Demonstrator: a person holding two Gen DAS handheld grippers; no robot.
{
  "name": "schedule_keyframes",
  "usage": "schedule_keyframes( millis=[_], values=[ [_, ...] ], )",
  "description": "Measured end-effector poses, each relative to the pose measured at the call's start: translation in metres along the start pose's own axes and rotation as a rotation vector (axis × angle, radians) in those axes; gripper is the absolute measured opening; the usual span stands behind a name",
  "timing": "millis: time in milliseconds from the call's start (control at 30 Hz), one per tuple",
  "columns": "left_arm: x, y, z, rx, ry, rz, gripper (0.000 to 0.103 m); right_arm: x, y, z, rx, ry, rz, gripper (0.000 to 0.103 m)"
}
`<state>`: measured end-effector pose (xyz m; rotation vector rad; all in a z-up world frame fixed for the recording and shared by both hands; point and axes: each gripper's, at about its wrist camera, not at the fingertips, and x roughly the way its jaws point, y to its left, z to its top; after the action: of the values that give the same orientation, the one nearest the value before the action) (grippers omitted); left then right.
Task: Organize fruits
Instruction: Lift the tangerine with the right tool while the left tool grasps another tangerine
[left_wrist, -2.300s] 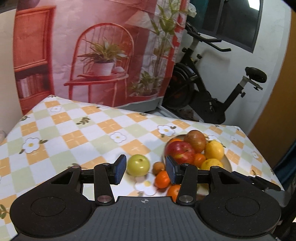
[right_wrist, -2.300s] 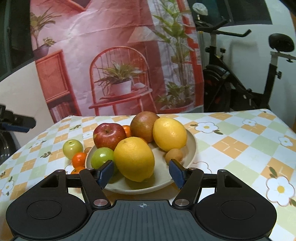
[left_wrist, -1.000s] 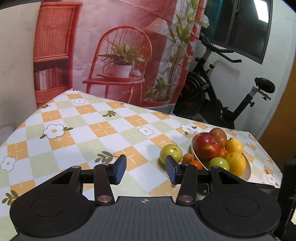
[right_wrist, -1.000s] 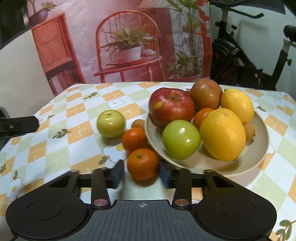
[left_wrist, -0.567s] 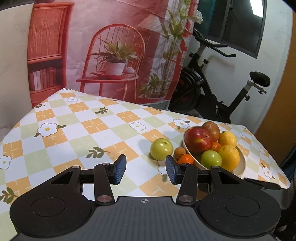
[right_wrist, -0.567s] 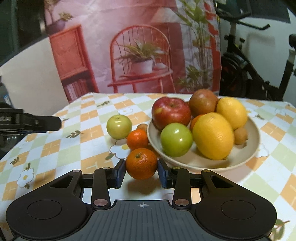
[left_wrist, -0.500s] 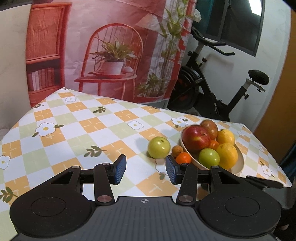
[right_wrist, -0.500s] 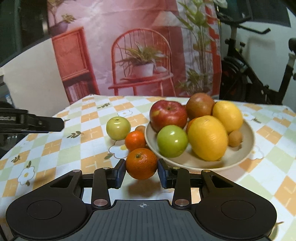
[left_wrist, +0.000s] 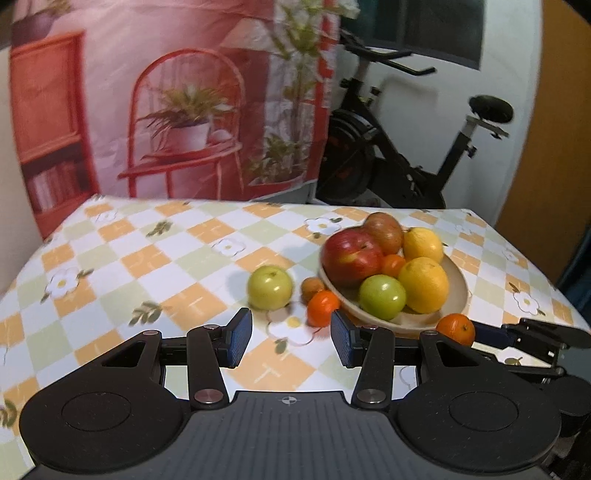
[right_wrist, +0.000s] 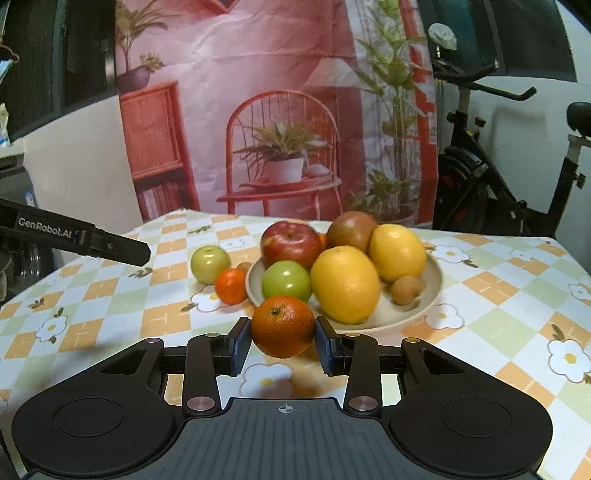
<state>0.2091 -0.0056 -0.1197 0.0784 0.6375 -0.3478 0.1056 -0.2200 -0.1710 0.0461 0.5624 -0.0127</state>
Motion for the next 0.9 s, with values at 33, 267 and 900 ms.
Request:
schedule_keyframes(
  millis=[33, 267, 900],
  values=[
    [0.001, -0.004, 0.002, 0.019, -0.001, -0.005, 0.050, -0.001, -0.003, 0.000, 0.006, -0.008, -0.002, 0.034],
    [0.033, -0.024, 0.008, 0.137, 0.073, -0.055, 0.049, -0.007, -0.037, -0.001, 0.117, -0.042, -0.023, 0.034],
    [0.089, -0.009, 0.011, 0.036, 0.173, -0.102, 0.036, -0.006, -0.053, -0.007, 0.202, -0.044, 0.028, 0.035]
  ],
)
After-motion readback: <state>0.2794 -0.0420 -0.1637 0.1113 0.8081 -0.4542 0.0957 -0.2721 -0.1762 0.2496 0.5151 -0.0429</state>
